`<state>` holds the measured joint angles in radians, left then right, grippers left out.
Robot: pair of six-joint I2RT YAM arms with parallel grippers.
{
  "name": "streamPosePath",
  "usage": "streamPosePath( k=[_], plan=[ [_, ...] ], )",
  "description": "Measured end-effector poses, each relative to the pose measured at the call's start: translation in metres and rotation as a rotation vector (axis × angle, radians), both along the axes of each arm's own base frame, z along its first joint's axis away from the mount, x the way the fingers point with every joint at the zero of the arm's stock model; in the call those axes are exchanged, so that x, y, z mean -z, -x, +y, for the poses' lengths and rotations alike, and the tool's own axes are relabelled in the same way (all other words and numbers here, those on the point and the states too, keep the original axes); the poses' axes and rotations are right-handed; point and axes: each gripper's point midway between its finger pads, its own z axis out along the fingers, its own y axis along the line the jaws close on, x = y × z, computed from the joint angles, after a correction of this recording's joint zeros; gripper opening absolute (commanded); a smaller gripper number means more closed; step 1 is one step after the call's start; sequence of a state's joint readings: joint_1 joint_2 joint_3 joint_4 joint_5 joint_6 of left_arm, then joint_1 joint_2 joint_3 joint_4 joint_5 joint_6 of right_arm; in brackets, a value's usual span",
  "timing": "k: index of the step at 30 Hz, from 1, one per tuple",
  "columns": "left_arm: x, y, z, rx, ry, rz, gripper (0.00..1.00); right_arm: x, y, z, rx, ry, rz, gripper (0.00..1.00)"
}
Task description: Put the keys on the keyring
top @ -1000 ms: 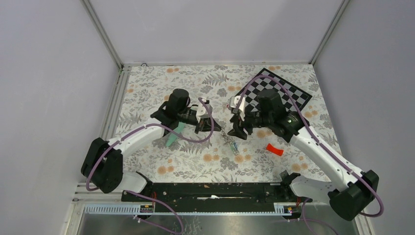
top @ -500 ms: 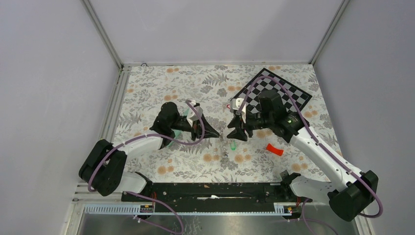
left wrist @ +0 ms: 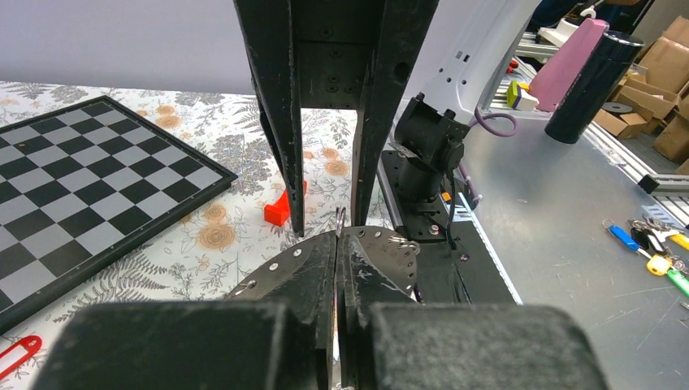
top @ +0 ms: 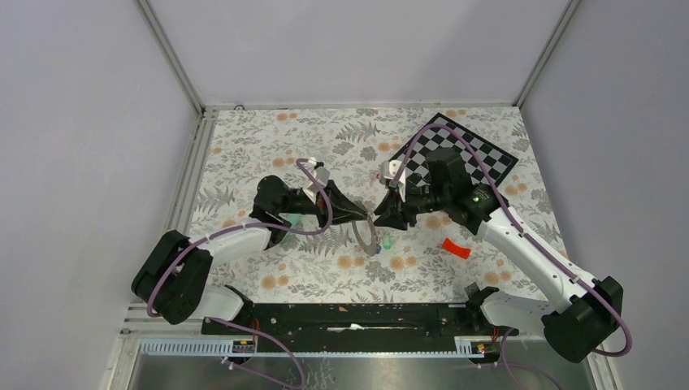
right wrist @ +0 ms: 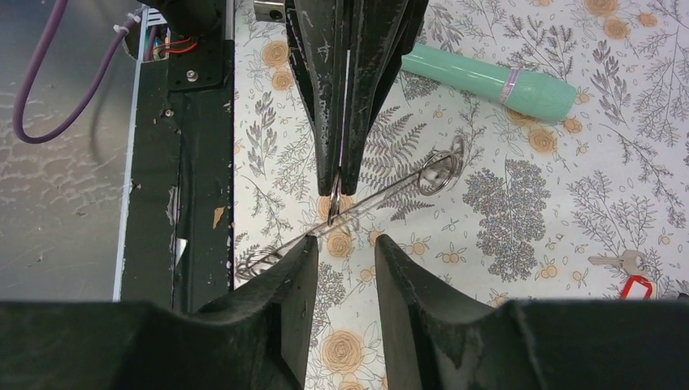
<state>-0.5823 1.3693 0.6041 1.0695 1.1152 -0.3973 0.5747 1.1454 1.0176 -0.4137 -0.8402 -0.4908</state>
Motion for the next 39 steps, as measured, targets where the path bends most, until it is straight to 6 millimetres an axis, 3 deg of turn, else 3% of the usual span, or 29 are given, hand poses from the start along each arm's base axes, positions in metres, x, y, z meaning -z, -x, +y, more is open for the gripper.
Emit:
streamPosePath(
  k=[10,20,23,26,27,33,36,39],
  plan=[
    [0.004,-0.003,-0.003,-0.022,-0.006,0.025,0.0,-0.002,0.001,0.003,0.0,-0.015,0.018,0.36],
    [0.008,-0.003,-0.005,-0.03,-0.016,0.033,0.0,-0.004,-0.004,0.006,0.01,-0.029,0.025,0.25],
    [0.008,-0.004,-0.005,-0.031,-0.015,0.034,0.0,-0.005,-0.005,0.007,0.013,-0.035,0.022,0.17],
    [0.007,-0.005,-0.005,-0.038,-0.014,0.034,0.0,-0.006,-0.006,0.007,0.017,-0.036,0.022,0.01],
    [0.008,-0.005,-0.005,-0.039,-0.013,0.029,0.0,-0.005,-0.006,0.007,0.019,-0.034,0.022,0.0],
    [0.019,-0.011,-0.006,-0.06,-0.048,0.001,0.36,0.003,-0.013,0.001,0.063,0.015,0.006,0.0],
    [0.027,-0.021,-0.009,-0.076,-0.119,0.001,0.44,0.009,-0.017,-0.004,0.087,0.062,0.002,0.0],
    [0.02,-0.033,-0.014,-0.094,-0.153,-0.055,0.46,0.012,-0.022,-0.005,0.104,0.1,-0.008,0.0]
  ],
)
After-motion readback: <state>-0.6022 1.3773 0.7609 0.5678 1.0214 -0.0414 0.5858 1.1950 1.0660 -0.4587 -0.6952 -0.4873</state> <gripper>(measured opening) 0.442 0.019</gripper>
